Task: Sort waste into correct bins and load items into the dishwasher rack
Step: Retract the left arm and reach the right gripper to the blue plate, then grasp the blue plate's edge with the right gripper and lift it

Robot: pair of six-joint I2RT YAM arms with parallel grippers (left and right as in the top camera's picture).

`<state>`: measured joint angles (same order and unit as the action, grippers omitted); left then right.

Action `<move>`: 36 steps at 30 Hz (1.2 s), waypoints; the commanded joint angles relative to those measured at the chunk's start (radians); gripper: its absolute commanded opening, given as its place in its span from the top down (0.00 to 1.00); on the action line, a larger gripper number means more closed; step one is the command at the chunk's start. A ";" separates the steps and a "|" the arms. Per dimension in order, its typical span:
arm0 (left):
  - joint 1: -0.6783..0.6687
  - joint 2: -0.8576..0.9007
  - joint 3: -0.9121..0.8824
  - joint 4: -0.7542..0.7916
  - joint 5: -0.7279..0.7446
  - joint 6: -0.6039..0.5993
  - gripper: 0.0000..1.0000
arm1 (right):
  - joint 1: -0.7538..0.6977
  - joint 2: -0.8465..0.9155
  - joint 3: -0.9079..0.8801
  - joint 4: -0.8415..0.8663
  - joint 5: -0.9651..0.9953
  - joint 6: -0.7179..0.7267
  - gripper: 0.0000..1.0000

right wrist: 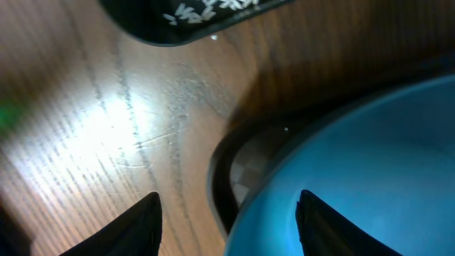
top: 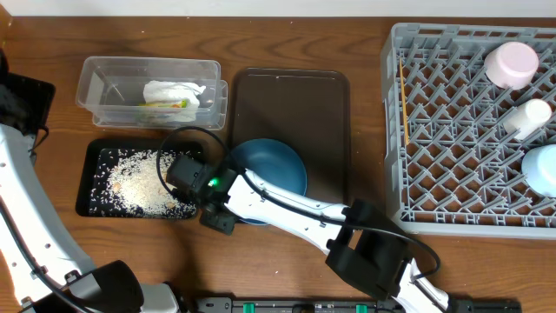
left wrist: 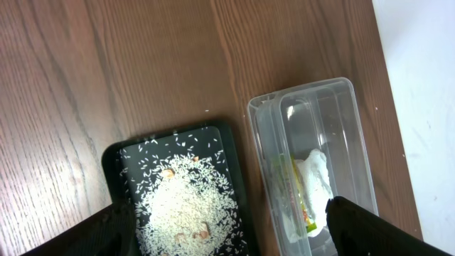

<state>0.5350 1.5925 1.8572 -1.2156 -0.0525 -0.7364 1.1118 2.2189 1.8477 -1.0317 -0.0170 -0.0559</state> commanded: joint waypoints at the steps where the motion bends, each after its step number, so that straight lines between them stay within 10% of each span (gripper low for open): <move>1: 0.003 0.002 0.000 -0.003 -0.012 -0.006 0.12 | 0.004 0.022 -0.031 0.003 0.045 0.058 0.41; 25: 0.003 0.002 0.000 -0.003 -0.012 -0.006 0.12 | 0.001 0.030 0.005 -0.030 0.099 0.153 0.99; 36: 0.003 0.002 0.000 -0.003 -0.012 -0.006 0.12 | -0.096 0.029 0.253 -0.249 0.267 0.152 0.99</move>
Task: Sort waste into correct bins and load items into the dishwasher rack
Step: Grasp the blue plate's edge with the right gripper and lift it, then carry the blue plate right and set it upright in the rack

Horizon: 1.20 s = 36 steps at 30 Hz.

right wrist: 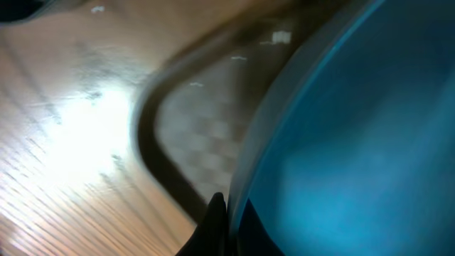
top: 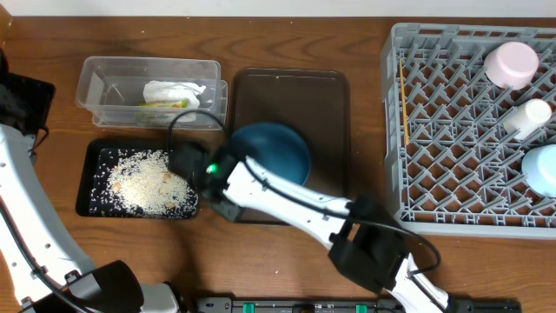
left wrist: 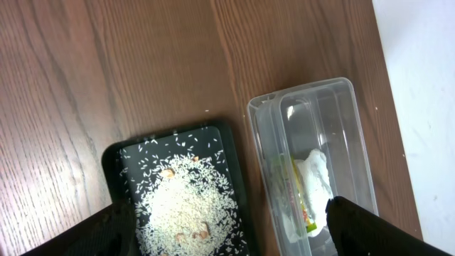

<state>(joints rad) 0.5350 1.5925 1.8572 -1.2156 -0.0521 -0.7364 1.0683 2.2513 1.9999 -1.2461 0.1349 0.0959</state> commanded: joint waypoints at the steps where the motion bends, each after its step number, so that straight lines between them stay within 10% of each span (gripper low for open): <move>1: 0.003 0.002 0.000 -0.003 -0.013 -0.006 0.12 | -0.074 -0.006 0.143 -0.062 0.129 0.000 0.99; 16: 0.003 0.002 0.000 -0.003 -0.013 -0.006 0.12 | -0.619 -0.158 0.430 -0.171 -0.061 0.000 0.99; 29: 0.003 0.002 0.000 -0.003 -0.013 -0.006 0.12 | -1.193 -0.157 0.423 -0.154 -1.154 -0.338 0.99; 36: 0.003 0.002 0.000 -0.003 -0.013 -0.006 0.12 | -1.313 -0.157 0.408 -0.178 -1.349 -0.373 0.99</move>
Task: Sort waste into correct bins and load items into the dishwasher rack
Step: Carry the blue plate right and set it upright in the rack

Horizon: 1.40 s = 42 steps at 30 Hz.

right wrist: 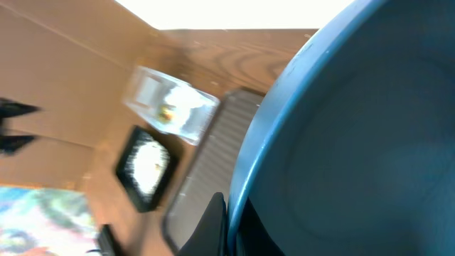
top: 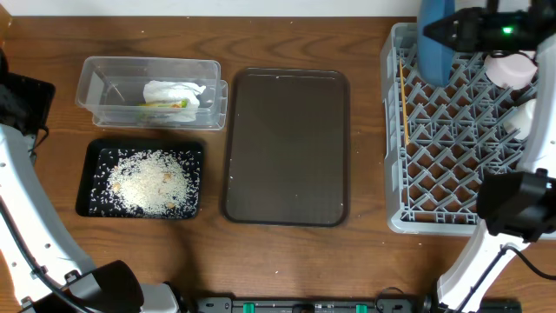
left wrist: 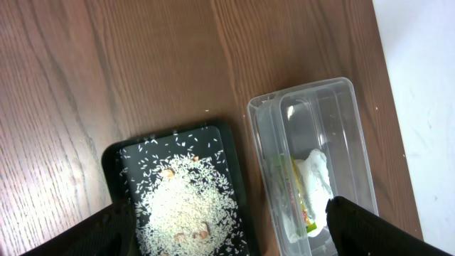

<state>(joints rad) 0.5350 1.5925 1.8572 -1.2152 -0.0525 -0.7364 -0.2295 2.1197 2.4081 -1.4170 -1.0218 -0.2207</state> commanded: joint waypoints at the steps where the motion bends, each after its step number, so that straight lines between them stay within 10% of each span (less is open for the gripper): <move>1: 0.003 0.002 0.000 -0.004 -0.012 -0.006 0.12 | -0.023 -0.025 -0.006 -0.021 -0.192 -0.057 0.99; 25: 0.003 0.002 0.000 -0.004 -0.012 -0.006 0.12 | -0.135 -0.026 -0.493 0.114 -0.449 -0.187 0.98; 29: 0.003 0.002 0.000 -0.004 -0.012 -0.006 0.12 | -0.137 -0.033 -0.492 0.112 -0.285 -0.156 0.60; 37: 0.003 0.002 0.000 -0.004 -0.012 -0.006 0.12 | -0.140 -0.134 -0.491 0.199 0.152 0.113 0.55; 42: 0.003 0.002 0.000 -0.004 -0.012 -0.006 0.11 | -0.137 -0.288 -0.491 0.241 0.581 0.327 0.28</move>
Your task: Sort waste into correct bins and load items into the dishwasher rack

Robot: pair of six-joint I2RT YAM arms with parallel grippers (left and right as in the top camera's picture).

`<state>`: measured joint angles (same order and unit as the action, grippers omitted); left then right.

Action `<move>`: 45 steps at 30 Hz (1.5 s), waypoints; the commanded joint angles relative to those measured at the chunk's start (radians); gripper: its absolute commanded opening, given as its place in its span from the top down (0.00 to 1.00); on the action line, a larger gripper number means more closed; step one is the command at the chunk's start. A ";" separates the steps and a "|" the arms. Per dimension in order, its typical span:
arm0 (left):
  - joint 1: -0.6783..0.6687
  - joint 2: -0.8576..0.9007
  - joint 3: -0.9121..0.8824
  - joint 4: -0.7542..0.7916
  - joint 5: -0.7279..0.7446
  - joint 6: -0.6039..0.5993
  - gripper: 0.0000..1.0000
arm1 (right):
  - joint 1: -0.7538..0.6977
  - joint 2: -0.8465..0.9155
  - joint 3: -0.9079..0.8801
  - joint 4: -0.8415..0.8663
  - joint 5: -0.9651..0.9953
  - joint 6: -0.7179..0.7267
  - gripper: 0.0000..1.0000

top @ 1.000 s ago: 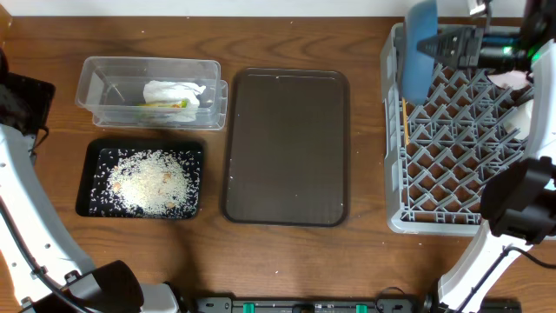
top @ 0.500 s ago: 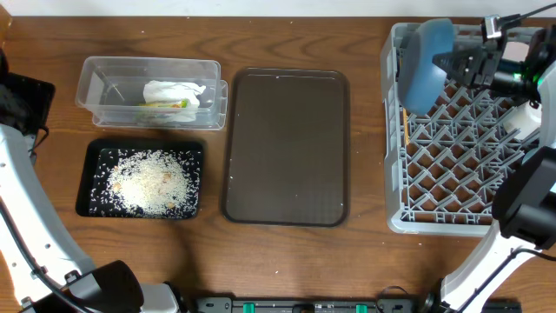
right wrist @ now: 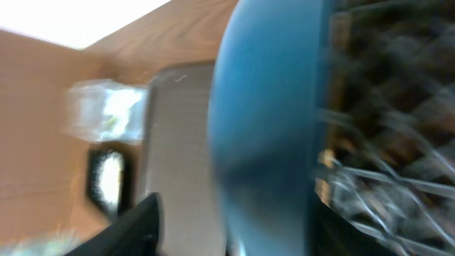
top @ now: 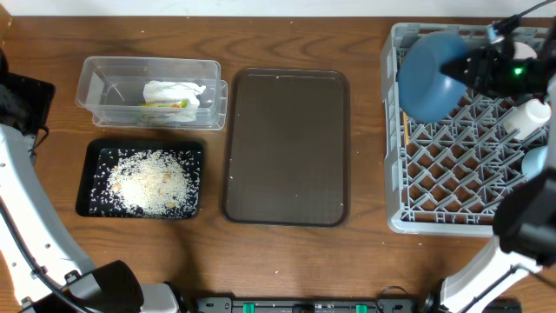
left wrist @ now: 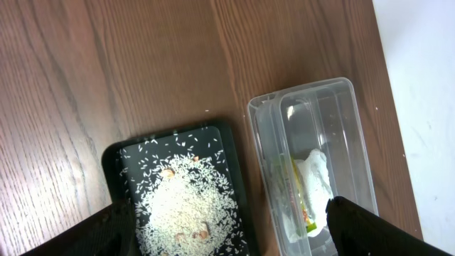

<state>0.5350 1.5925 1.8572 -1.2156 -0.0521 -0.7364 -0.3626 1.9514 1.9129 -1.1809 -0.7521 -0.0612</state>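
Note:
The blue bowl (top: 430,63) stands tilted on its edge in the back left part of the grey dishwasher rack (top: 469,187). My right gripper (top: 479,66) is at the bowl's right side. In the blurred right wrist view the bowl (right wrist: 270,121) fills the middle. The right gripper (right wrist: 231,210) is open there, with the bowl's rim between its spread jaws. My left gripper (left wrist: 227,210) is open and hangs high over the black tray of rice (left wrist: 181,199) and the clear bin (left wrist: 313,163) holding wrappers.
A brown tray (top: 287,148) lies bare mid-table. The rack also holds a pink cup (top: 512,63), a white cup (top: 530,117), a pale blue cup (top: 543,167) and a yellow chopstick (top: 404,104). The black rice tray (top: 143,178) and the clear bin (top: 152,91) sit at the left.
The bowl was held on edge above the rack's back left corner with my right gripper shut on its rim. Now it leans lower in the rack and the jaws stand apart.
My right gripper was open round the rim of the bowl on the brown tray. Then it was shut on the rim with the bowl shifted on the tray. Then it held the bowl over the rack's corner. Now the bowl rests in the rack. The left arm stayed still.

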 commanded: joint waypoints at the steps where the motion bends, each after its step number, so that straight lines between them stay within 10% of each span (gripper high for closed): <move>1: 0.003 0.002 0.000 -0.003 -0.013 -0.006 0.12 | -0.004 -0.149 0.004 0.007 0.362 0.188 0.23; 17: 0.003 0.002 0.000 -0.003 -0.013 -0.006 0.12 | 0.106 -0.288 0.003 0.048 0.550 0.294 0.01; 35: 0.003 0.002 0.000 -0.003 -0.013 -0.006 0.12 | 0.319 -0.141 0.003 0.092 0.554 0.319 0.13; 45: 0.003 0.002 0.000 -0.003 -0.013 -0.006 0.12 | 0.434 -0.291 -0.001 -0.225 0.758 0.297 0.21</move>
<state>0.5350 1.5925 1.8572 -1.2152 -0.0525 -0.7364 0.0185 1.7180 1.9091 -1.3666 -0.1017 0.2405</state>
